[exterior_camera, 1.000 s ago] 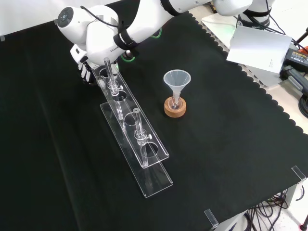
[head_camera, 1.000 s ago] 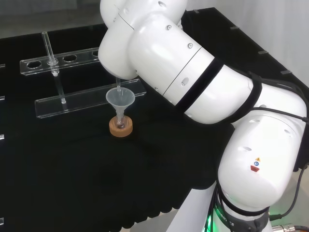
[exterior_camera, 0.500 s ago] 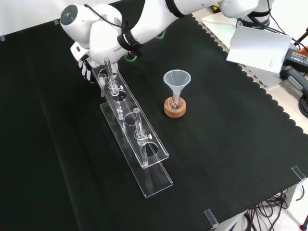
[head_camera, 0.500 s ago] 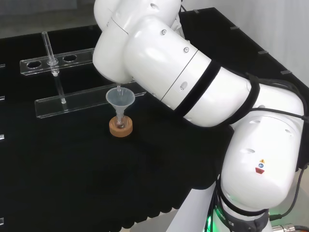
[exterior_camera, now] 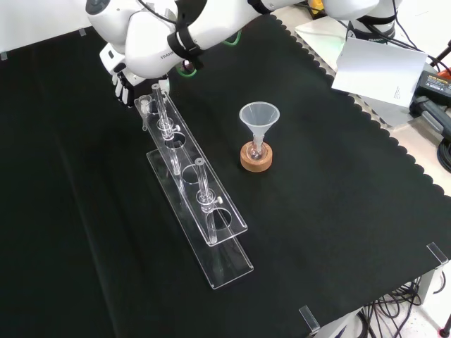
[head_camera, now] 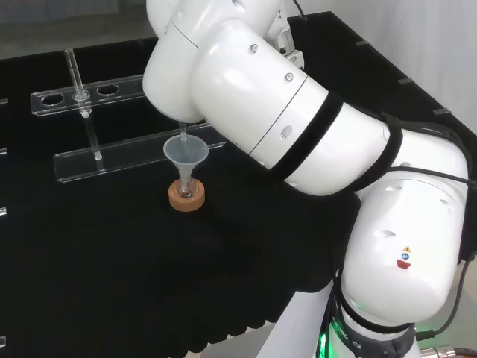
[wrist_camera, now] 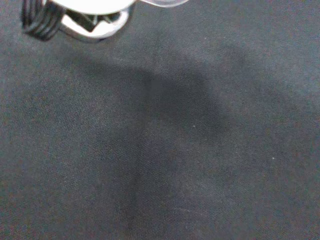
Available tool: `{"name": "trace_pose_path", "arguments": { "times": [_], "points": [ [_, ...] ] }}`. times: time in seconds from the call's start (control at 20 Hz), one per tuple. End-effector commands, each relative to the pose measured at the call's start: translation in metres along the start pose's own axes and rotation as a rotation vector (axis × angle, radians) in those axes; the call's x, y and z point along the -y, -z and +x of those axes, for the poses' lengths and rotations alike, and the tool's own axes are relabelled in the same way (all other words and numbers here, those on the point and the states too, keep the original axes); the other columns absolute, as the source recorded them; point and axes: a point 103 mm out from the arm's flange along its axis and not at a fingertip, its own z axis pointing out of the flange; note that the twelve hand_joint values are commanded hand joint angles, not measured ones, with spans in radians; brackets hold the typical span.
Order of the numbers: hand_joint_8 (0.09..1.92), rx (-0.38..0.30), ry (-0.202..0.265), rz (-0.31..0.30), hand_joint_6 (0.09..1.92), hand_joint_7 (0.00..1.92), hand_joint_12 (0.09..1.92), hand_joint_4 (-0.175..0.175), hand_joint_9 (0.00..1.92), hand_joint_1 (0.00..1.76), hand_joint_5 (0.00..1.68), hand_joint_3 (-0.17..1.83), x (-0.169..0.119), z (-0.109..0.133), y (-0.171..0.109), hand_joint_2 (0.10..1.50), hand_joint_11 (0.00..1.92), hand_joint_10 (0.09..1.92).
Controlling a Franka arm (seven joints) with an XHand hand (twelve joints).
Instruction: Pick up the weighing funnel.
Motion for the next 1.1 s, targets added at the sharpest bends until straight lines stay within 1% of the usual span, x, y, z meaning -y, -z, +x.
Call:
{"name": "trace_pose_path", "arguments": {
  "times": [0.05,0.25,0.5,0.85,1.1],
  "points": [
    [0.58,-0.002,-0.006,-0.006,0.74,0.76,1.15,0.175,1.05,1.1,1.22,0.6,0.013,-0.003,0.008,0.7,0.8,0.36],
    [0.58,-0.011,-0.014,-0.016,0.74,0.76,1.14,0.175,1.05,1.1,1.22,0.6,0.029,-0.007,0.021,0.71,0.8,0.36],
    [0.58,0.003,-0.024,-0.025,0.74,0.76,1.14,0.175,1.05,1.1,1.22,0.6,0.047,-0.003,0.034,0.71,0.81,0.36],
    [0.58,0.007,-0.031,-0.02,0.74,0.76,1.13,0.175,1.05,1.1,1.22,0.6,0.07,0.005,0.042,0.71,0.82,0.35],
    [0.58,0.0,-0.048,-0.033,0.74,0.76,1.13,0.175,1.05,1.1,1.22,0.6,0.091,0.002,0.046,0.71,0.82,0.35]
  ]
}}
